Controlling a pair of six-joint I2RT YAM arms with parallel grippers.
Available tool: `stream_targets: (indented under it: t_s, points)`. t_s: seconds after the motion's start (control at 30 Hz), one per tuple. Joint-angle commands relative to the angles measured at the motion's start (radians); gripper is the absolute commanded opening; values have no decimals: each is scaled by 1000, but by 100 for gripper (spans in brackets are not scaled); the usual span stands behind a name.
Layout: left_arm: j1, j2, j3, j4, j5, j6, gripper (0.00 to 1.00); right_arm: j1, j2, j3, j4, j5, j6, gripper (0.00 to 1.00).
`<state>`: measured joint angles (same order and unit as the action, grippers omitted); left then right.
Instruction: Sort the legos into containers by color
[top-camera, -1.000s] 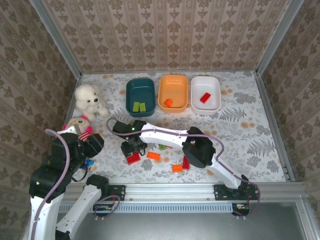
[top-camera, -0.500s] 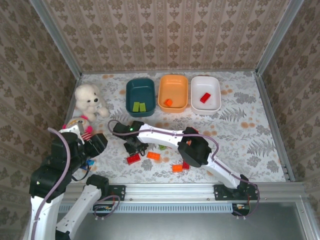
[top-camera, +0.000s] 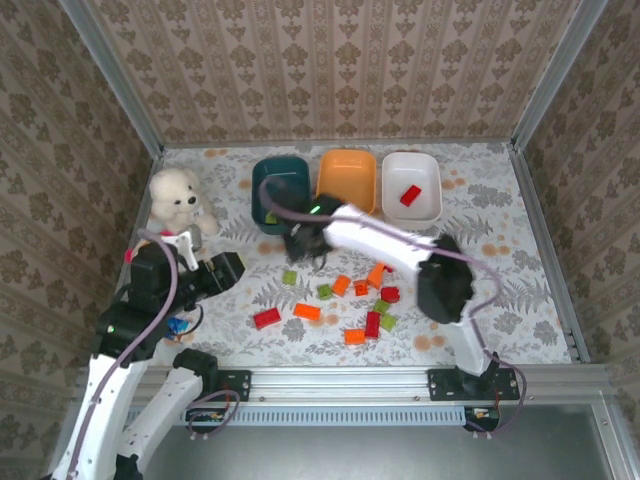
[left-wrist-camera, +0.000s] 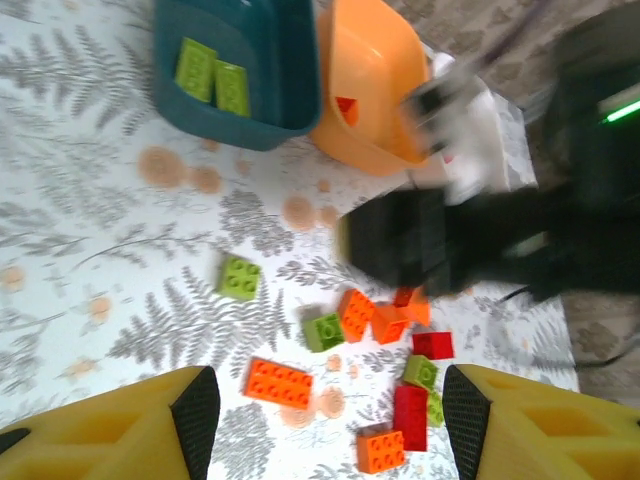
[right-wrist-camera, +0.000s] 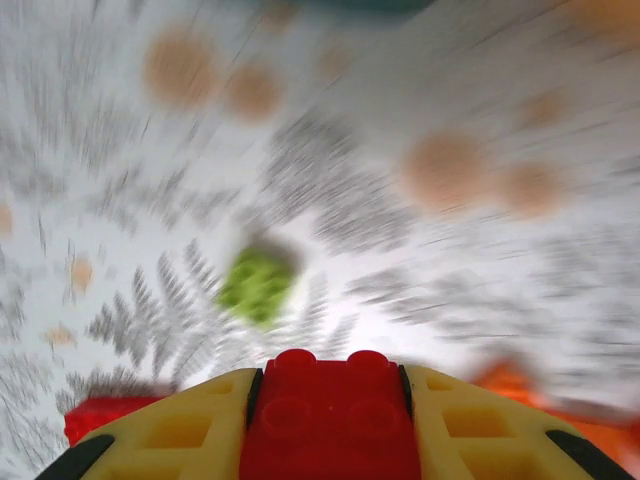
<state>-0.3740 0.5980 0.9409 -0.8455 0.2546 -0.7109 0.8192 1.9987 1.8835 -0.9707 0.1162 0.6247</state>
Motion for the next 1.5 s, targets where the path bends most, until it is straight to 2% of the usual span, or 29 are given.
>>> stream_targets:
  t_s: [0.0, 0.13, 0.23, 0.43, 0.63, 0.73, 0.93, 1.07, 1.13, 1.3, 1.47]
  points:
    - [-47, 82, -9, 204, 81, 3, 64, -174, -162, -104, -11, 46, -38, 28]
    - [-166, 236, 37, 305, 32, 34, 64, -386, -212, -185, 0, -33, -101, 29]
    - [-232, 350, 72, 367, 3, 42, 64, -503, -171, -190, 4, -80, -131, 29]
    - [-293, 517, 139, 453, -18, 31, 64, -620, 34, -76, -15, -152, -162, 29]
    - [-309, 589, 181, 456, -35, 38, 64, -641, 222, 70, -68, -188, -205, 30]
    - [-311, 593, 182, 457, -50, 34, 64, -641, 268, 99, -81, -208, -206, 31]
    - [-310, 594, 178, 451, -70, 30, 64, -646, 293, 103, -76, -219, -191, 43]
    - [-311, 600, 185, 439, -71, 37, 64, -652, 284, 118, -86, -216, -196, 55]
    - [-311, 602, 187, 430, -69, 43, 64, -652, 272, 137, -99, -214, -200, 58]
    - [-310, 608, 193, 408, -63, 62, 64, -653, 192, 193, -129, -188, -201, 58]
    - [-311, 642, 223, 368, -31, 105, 64, -649, 46, 222, -139, -128, -189, 58]
